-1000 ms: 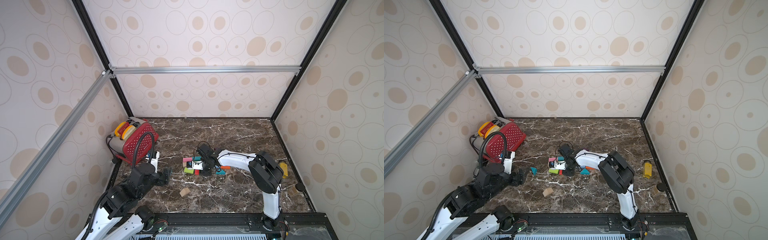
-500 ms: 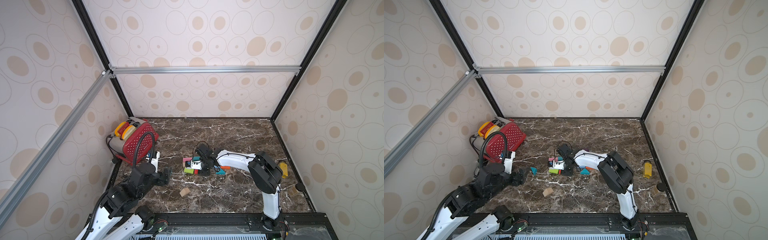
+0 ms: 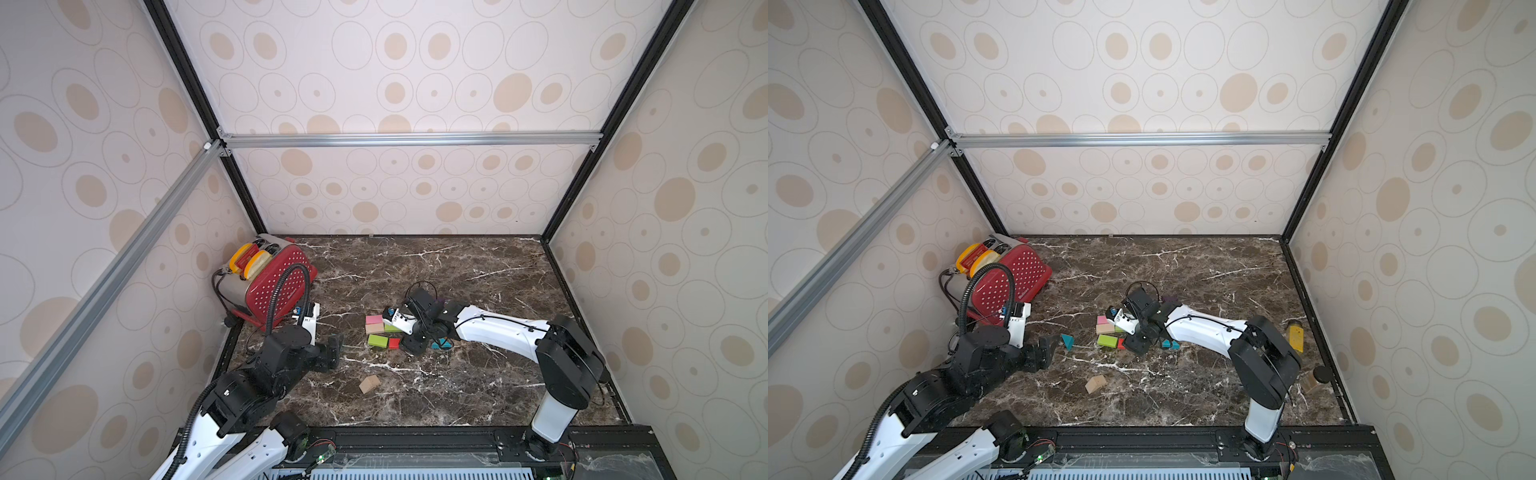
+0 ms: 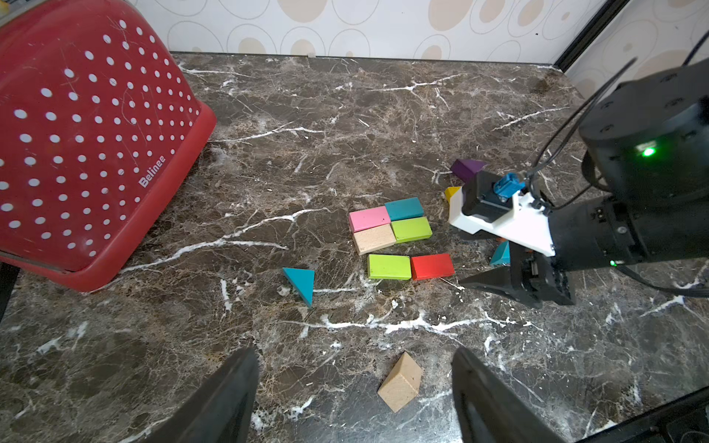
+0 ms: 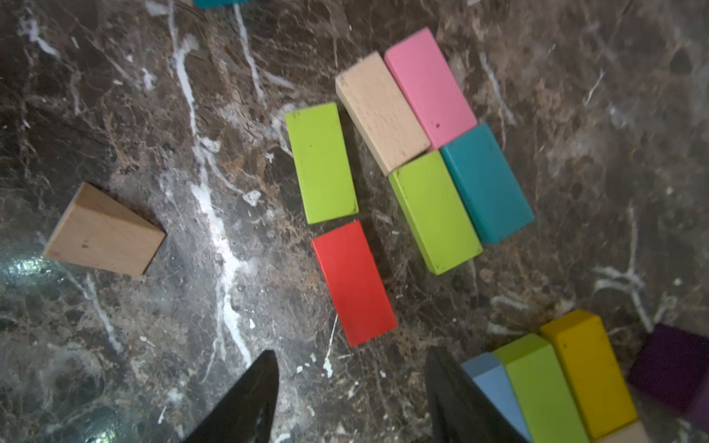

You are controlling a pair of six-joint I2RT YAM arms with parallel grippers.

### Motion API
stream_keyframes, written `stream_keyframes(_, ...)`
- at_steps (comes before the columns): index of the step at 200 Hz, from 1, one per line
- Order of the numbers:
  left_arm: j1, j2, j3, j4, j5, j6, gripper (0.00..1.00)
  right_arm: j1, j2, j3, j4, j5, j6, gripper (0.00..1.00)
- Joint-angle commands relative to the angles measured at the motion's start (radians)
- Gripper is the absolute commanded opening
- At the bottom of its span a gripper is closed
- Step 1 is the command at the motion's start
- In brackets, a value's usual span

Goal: Assemble a piece of candy with building blocks
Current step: Assemble the building block at the center of the board.

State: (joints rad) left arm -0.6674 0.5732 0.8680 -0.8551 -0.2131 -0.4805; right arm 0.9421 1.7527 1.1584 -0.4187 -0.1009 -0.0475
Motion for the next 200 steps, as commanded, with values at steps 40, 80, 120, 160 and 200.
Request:
stream_keyframes(40, 0.006, 0.008, 0.002, -0.022, -0.025, 0.003, 0.81, 0.022, 0.072, -0.016, 0.017, 0.052, 0.213, 0.57)
stream_keyframes(80, 0.005, 0.005, 0.002, -0.022, -0.02, 0.005, 0.81, 0.033, 0.133, 0.014, 0.025, 0.047, 0.259, 0.52)
stream_keyframes(120, 0.005, 0.004, 0.0, -0.022, -0.019, 0.005, 0.81, 0.037, 0.166, 0.047, 0.019, 0.079, 0.285, 0.44)
stream_keyframes(160, 0.006, 0.005, 0.0, -0.022, -0.019, 0.005, 0.81, 0.036, 0.194, 0.084, -0.002, 0.112, 0.311, 0.42)
stream_keyframes(200, 0.006, 0.004, 0.0, -0.021, -0.019, 0.005, 0.81, 0.036, 0.198, 0.099, 0.008, 0.101, 0.356, 0.44)
